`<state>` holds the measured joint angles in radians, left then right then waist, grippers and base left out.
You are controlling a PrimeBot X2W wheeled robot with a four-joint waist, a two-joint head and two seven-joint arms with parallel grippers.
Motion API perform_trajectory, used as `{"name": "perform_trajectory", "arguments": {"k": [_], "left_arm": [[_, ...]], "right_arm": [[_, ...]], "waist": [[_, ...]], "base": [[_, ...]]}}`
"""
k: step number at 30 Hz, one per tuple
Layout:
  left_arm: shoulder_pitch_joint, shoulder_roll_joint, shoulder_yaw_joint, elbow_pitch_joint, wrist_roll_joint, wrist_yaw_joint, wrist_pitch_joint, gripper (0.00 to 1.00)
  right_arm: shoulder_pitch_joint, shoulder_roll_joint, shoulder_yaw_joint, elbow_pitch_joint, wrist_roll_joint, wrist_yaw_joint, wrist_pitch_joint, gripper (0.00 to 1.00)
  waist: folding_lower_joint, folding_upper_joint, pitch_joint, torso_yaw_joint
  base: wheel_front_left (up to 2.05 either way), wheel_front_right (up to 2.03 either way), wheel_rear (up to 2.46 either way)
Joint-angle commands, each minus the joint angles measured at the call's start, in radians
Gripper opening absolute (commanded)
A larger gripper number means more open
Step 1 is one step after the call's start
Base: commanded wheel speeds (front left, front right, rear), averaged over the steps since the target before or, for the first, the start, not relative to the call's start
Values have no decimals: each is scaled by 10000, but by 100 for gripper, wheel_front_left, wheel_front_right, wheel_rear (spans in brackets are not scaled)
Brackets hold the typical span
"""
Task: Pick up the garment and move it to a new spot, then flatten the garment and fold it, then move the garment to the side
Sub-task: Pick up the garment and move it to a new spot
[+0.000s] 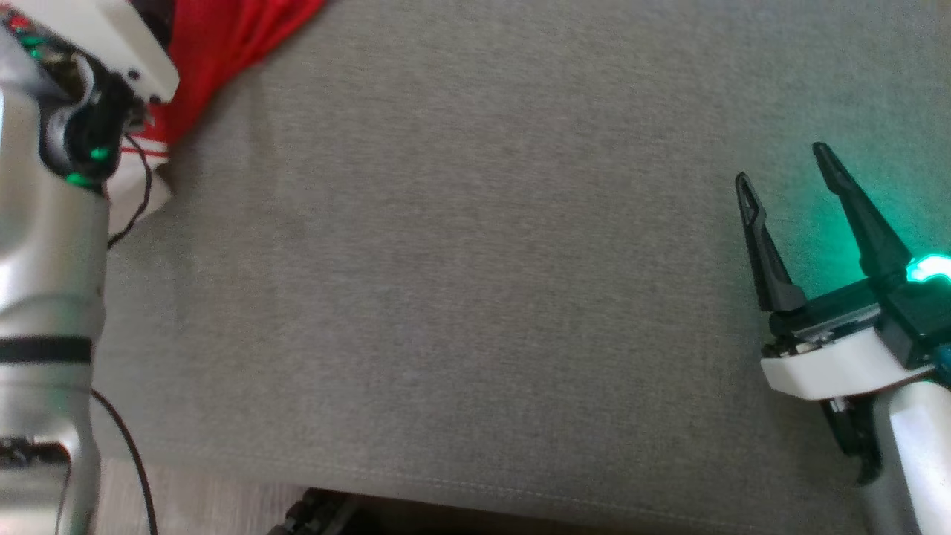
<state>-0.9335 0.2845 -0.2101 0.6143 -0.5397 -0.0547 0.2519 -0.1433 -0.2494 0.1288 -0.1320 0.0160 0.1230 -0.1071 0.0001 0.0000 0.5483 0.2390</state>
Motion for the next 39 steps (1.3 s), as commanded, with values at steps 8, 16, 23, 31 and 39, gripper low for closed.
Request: {"name": "perform_trajectory", "arguments": {"k": [8, 16, 23, 31, 39], "left_arm": [[-1583, 461, -230, 2447, 265, -293, 230, 100], [-2046, 384, -466, 3519, 264, -568, -654, 0], [-2286, 702, -492, 2870, -44, -722, -1454, 0], [-1722, 1224, -1093, -263, -763, -755, -948, 0], [-189, 1313, -1238, -5734, -2693, -506, 1274, 0]], "right_arm": [[171, -220, -37, -708, -34, 77, 96, 100], [184, 73, 7, -456, 42, 77, -104, 100], [377, 425, 27, 139, 170, 77, -432, 100], [899, 1008, -55, 932, 321, 77, -845, 100], [1232, 1451, -91, 1350, 382, 77, -1129, 100]], "waist": [[-1, 0, 891, -969], [-1, 0, 266, -999], [-1, 0, -971, -857], [-1, 0, -2695, -765], [-1, 0, -3715, -1174]], "base": [[0, 0, 0], [0, 0, 0], [0, 0, 0], [0, 0, 0], [0, 0, 0]]}}
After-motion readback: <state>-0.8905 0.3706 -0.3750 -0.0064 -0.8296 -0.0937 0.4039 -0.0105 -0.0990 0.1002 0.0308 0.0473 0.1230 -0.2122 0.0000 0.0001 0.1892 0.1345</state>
